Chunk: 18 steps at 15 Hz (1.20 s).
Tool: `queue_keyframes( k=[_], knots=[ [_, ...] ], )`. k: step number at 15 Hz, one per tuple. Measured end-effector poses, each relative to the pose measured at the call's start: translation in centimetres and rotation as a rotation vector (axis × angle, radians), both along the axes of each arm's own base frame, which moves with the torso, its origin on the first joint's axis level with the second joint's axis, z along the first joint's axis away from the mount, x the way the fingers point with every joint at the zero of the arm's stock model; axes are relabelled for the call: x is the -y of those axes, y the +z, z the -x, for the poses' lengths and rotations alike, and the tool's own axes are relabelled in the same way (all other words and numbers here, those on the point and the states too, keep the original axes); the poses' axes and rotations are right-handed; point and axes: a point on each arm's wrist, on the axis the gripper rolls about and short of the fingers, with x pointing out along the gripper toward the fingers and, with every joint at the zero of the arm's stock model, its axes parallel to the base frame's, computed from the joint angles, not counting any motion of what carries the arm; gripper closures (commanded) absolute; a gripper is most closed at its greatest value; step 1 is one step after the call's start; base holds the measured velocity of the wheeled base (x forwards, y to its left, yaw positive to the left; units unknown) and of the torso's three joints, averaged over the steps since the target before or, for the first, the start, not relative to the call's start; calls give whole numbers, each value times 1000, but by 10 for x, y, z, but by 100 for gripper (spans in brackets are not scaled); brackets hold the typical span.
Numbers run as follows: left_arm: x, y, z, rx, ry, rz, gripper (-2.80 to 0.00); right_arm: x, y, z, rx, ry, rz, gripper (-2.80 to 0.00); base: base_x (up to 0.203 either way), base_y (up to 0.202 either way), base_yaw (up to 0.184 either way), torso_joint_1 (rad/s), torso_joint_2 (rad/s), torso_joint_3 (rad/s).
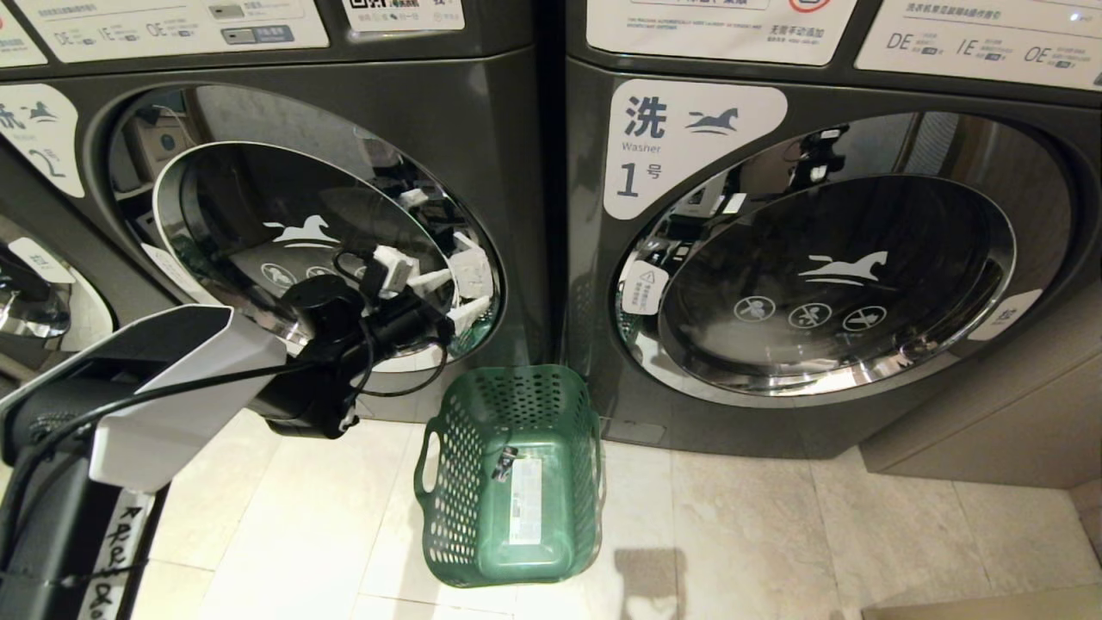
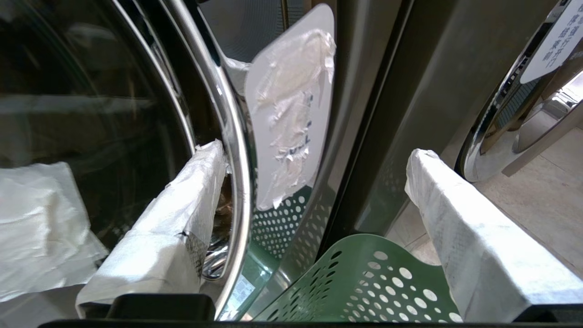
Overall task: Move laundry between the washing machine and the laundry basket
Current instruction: Open the lid of the washing machine
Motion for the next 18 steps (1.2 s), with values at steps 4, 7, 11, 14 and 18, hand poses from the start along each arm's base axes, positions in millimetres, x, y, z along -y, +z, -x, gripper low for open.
queue_keyframes(
  k=[4,7,11,14,18],
  knots=[
    [4,-2,-6,13,-9,5,-280,0,0,0,0,0,0,0,0,0,0,0,0,0],
    [6,0,-13,22,-23,20,-280,0,0,0,0,0,0,0,0,0,0,0,0,0],
    [6,-7,-15,8,-60,19,-280,0,0,0,0,0,0,0,0,0,0,0,0,0],
    [7,-8,-15,8,-106,7,-280,0,0,0,0,0,0,0,0,0,0,0,0,0],
    [7,-9,-14,9,-177,-12,-280,0,0,0,0,0,0,0,0,0,0,0,0,0]
  ],
)
